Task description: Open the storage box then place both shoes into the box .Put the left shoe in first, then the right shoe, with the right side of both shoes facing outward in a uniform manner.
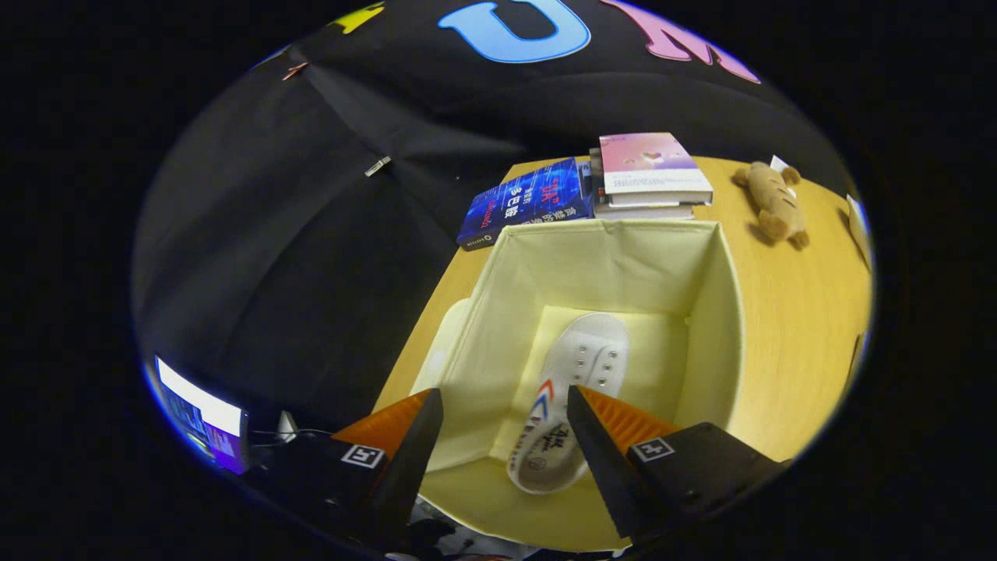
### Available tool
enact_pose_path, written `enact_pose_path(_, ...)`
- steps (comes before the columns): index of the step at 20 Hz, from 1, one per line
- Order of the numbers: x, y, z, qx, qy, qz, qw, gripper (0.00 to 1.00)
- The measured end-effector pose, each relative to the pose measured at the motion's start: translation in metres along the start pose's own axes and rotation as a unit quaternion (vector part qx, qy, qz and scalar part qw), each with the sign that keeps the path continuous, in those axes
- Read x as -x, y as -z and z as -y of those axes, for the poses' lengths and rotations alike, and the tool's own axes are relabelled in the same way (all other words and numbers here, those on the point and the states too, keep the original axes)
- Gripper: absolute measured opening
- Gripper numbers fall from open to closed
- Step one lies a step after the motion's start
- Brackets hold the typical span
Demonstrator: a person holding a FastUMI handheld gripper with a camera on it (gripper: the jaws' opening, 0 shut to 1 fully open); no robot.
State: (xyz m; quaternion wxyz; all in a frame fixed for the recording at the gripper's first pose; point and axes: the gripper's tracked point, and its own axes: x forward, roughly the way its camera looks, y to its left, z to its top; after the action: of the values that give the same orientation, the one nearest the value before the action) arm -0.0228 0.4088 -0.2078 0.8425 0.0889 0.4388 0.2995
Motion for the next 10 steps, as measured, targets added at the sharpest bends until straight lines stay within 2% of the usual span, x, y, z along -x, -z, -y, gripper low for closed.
enact_pose_path(5, 0.059, -0.021, 0.031, 0.031, 0.018, 0.057, 0.998, 0.99)
enact_pose_path(10, 0.117, -0.030, 0.109, 0.071, 0.104, 0.096, 0.987, 0.99)
